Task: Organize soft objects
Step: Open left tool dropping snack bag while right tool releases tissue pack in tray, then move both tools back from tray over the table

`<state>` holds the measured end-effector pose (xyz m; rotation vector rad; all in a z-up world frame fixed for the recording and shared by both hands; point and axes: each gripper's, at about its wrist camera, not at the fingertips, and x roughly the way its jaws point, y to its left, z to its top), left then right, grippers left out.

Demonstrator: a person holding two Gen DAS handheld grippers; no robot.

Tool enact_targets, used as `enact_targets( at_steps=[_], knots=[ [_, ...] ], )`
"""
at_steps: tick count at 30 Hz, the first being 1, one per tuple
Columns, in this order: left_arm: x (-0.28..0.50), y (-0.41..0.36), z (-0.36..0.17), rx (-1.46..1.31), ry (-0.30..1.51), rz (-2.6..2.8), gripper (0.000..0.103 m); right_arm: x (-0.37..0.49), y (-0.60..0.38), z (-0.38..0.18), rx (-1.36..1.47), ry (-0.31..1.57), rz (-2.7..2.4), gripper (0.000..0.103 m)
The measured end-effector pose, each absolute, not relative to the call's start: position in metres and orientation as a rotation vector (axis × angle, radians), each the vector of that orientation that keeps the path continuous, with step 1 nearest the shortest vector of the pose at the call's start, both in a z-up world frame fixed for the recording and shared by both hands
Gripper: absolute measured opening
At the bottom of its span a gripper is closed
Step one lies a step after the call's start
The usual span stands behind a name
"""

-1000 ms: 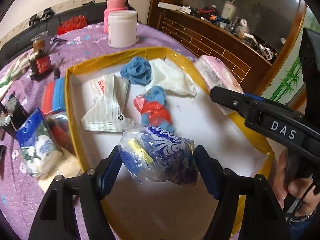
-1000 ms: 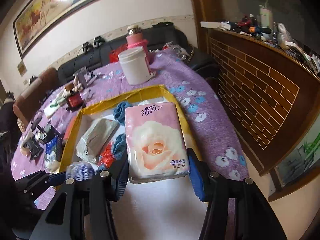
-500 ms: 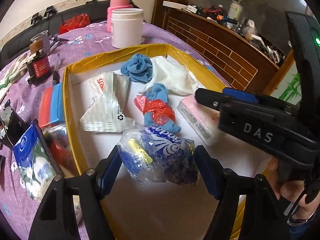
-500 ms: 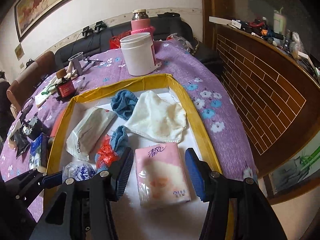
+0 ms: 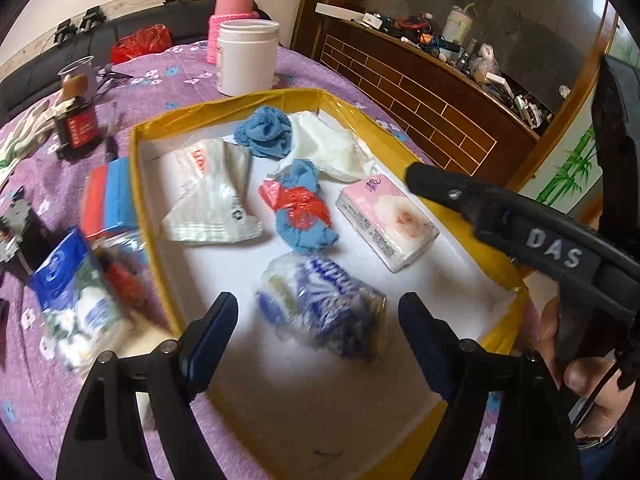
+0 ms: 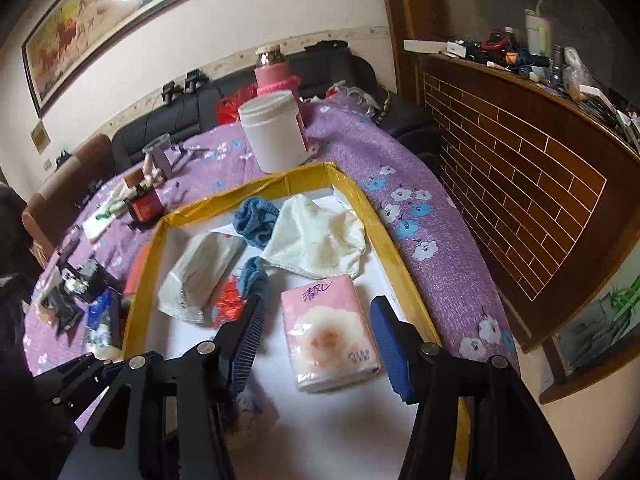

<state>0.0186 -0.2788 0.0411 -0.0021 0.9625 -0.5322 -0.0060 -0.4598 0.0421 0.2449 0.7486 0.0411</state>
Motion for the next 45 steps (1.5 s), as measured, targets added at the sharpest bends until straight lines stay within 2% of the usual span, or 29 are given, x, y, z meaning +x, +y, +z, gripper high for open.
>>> enact_targets(
  at_steps=[11,17,22,29,34,45],
  knots=[
    [-0.010,-0.218,0.074,-0.072,0.873,-0.512,0.081,-0.028,-0.423,0.063,0.265,0.696,0.138,0.061],
    [-0.022,-0.161,0.078,-0.124,0.836,-0.447,0.081,-0.028,-0.387,0.063,0.226,0.712,0.201,0.062],
    [-0.033,-0.108,0.071,-0.143,0.805,-0.353,0.081,-0.030,-0.345,0.060,0.175,0.729,0.287,0.062],
    [-0.045,-0.030,0.046,-0.149,0.812,-0.197,0.082,-0.025,-0.285,0.040,0.103,0.787,0.385,0.073],
    [-0.046,0.029,0.024,-0.299,0.840,-0.106,0.082,-0.015,-0.270,0.027,0.103,0.840,0.375,0.074],
    [-0.046,0.042,0.022,-0.360,0.817,-0.146,0.082,0.014,-0.234,0.030,-0.076,0.857,0.312,0.075]
  ],
)
